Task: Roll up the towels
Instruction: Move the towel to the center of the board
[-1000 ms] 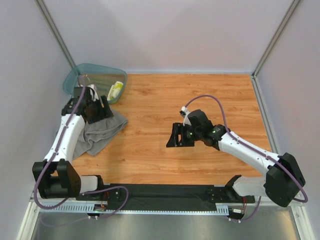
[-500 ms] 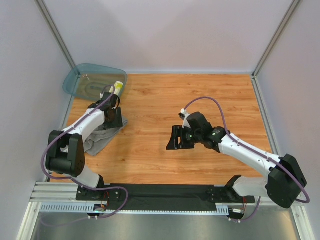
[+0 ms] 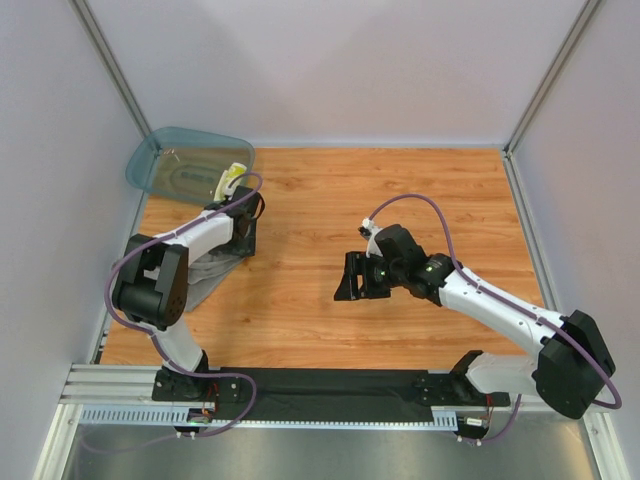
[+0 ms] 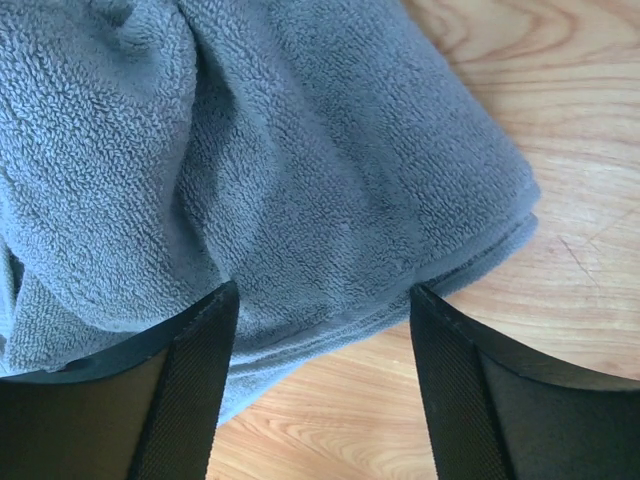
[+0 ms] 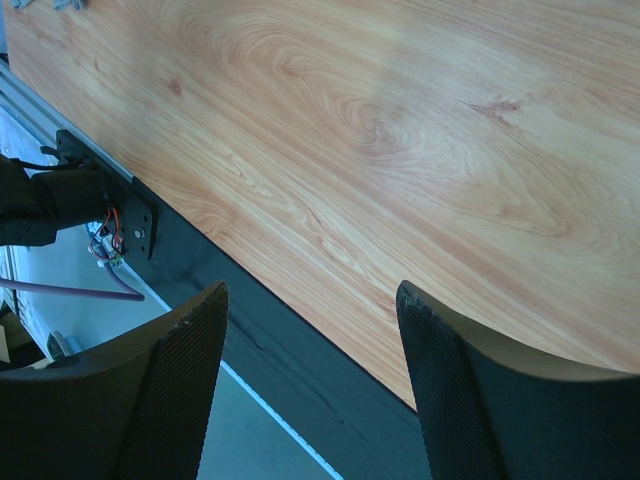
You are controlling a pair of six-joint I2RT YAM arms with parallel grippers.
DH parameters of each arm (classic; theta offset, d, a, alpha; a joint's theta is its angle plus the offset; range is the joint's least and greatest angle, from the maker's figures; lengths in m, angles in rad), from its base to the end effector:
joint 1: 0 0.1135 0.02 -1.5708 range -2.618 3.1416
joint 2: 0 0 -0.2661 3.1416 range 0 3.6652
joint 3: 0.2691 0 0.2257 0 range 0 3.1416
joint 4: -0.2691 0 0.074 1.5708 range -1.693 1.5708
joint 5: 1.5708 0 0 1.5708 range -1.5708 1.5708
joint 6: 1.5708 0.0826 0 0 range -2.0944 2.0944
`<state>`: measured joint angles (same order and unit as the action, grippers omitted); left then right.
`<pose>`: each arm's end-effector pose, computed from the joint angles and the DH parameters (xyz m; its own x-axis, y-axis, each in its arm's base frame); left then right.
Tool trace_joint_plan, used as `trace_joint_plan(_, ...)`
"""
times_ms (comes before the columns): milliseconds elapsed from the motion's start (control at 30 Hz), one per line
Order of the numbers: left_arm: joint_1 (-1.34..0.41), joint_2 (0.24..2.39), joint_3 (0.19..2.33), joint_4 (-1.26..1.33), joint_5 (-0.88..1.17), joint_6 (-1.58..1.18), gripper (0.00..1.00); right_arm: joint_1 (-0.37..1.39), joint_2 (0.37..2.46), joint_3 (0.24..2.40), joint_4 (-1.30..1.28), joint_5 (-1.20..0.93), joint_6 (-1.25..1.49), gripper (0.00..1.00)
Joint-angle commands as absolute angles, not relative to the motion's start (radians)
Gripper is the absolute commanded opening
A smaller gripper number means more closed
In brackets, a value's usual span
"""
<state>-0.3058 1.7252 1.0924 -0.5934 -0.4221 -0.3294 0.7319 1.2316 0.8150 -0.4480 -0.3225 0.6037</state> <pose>0.3175 -0.0648 0.1556 -0.8954 -0.0267 -0.4444 -0.1553 0.9542 0.2556 0.1711 0.1889 0.2154 -0.9126 -0.0961 -0.3973 -0.3264 0.7563 0.5669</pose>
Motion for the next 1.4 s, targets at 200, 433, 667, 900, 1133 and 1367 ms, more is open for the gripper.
trace_joint_plan(200, -0.325, 1.729, 1.103, -0.561, -0.474, -0.298, 0.77, 0.736, 1.244, 0.808, -0.422, -0.322, 0.588, 0.69)
trace_joint_plan(433, -0.325, 1.740, 1.092, -0.545, -0.477, -0.299, 0.70, 0.736, 1.243, 0.808, -0.433, -0.314, 0.583, 0.69)
trace_joint_plan(667, -0.325, 1.759, 1.112, -0.551, -0.453, -0.284, 0.03, 0.736, 1.243, 0.808, -0.434, -0.316, 0.583, 0.69)
trace_joint_plan(900, -0.385, 1.672, 1.115, -0.583, -0.344, -0.290, 0.00, 0.712, 1.218, 0.822, -0.503, -0.236, 0.561, 0.69)
trace_joint_plan(1133, -0.593, 1.640, 1.368, -0.790, -0.160, -0.310, 0.00, 0.552, 1.148, 0.830, -0.609, -0.222, 0.537, 0.69)
trace_joint_plan(1367, -0.851, 1.729, 1.860, -0.955, -0.008, -0.319, 0.00, 0.289, 1.017, 0.871, -0.748, -0.213, 0.491, 0.69)
